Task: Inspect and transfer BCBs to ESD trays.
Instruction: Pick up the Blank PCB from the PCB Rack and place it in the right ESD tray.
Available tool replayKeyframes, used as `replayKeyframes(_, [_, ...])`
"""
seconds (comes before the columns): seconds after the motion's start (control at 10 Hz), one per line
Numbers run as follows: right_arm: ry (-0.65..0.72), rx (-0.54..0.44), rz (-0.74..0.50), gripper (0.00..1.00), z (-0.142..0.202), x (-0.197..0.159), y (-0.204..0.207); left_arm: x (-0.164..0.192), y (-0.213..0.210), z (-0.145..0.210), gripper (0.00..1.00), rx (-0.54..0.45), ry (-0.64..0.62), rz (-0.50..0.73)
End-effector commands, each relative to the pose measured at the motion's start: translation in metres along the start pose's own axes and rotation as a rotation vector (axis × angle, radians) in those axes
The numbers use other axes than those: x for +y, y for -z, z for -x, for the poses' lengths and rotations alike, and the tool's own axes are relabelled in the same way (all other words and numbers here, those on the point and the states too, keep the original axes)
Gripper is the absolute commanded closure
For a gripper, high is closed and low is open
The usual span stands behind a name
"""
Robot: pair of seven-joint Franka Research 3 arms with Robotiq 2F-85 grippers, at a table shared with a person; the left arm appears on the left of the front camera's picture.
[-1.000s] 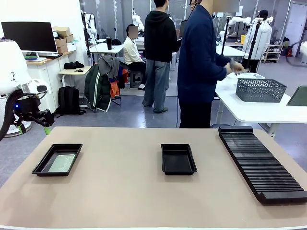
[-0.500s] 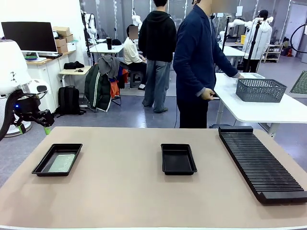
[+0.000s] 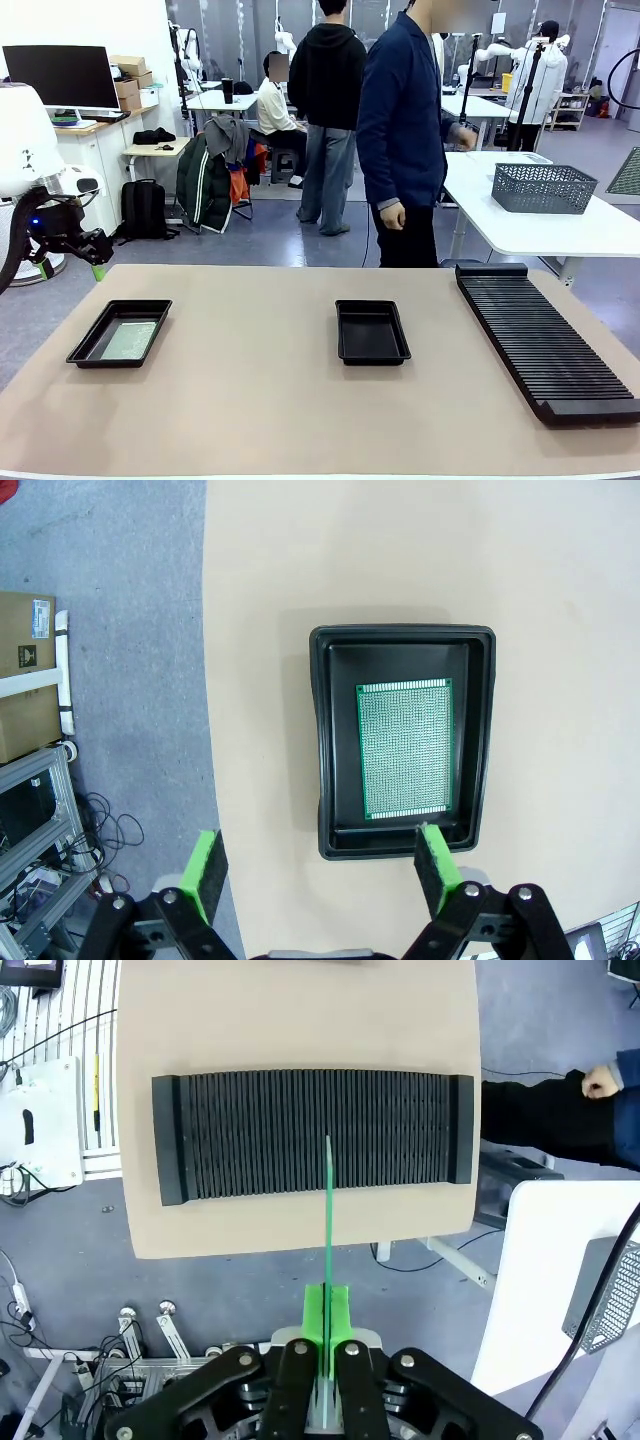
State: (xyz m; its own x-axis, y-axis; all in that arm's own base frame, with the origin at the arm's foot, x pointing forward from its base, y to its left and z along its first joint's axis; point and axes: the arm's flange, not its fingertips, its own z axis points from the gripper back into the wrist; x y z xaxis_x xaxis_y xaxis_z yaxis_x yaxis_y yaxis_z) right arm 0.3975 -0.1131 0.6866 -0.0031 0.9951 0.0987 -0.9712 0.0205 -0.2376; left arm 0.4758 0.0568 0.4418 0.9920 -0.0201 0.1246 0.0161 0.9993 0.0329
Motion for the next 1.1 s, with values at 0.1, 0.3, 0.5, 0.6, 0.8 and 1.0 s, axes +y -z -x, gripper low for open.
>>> replayKeyframes(0.1, [-0.003, 0.009, 0.002, 1.0, 0.001, 0.005, 0.003, 0.0, 0.0, 0.001, 0.0, 0.001, -0.001, -0.001])
replayKeyframes(0.3, [0.093, -0.085, 0.024, 0.97, -0.006, -0.013, 0.006, 0.0, 0.0, 0.001, 0.0, 0.001, -0.001, -0.001])
replayKeyframes(0.5, [0.366, -0.216, -0.022, 0.97, -0.022, -0.029, 0.025, 0.0, 0.0, 0.001, 0.0, 0.001, -0.001, -0.001])
replayKeyframes(0.6, [0.542, -0.282, -0.079, 0.97, -0.031, -0.034, 0.042, 0.0, 0.0, 0.001, 0.0, 0.001, -0.001, -0.001])
replayKeyframes(0.8, [0.844, -0.365, -0.212, 0.97, -0.057, -0.029, 0.083, 0.0, 0.0, 0.001, 0.0, 0.001, -0.001, -0.001])
replayKeyframes(1.0, [1.06, -0.486, -0.303, 0.97, -0.086, -0.017, 0.126, 0.0, 0.0, 0.001, 0.0, 0.001, -0.001, -0.001])
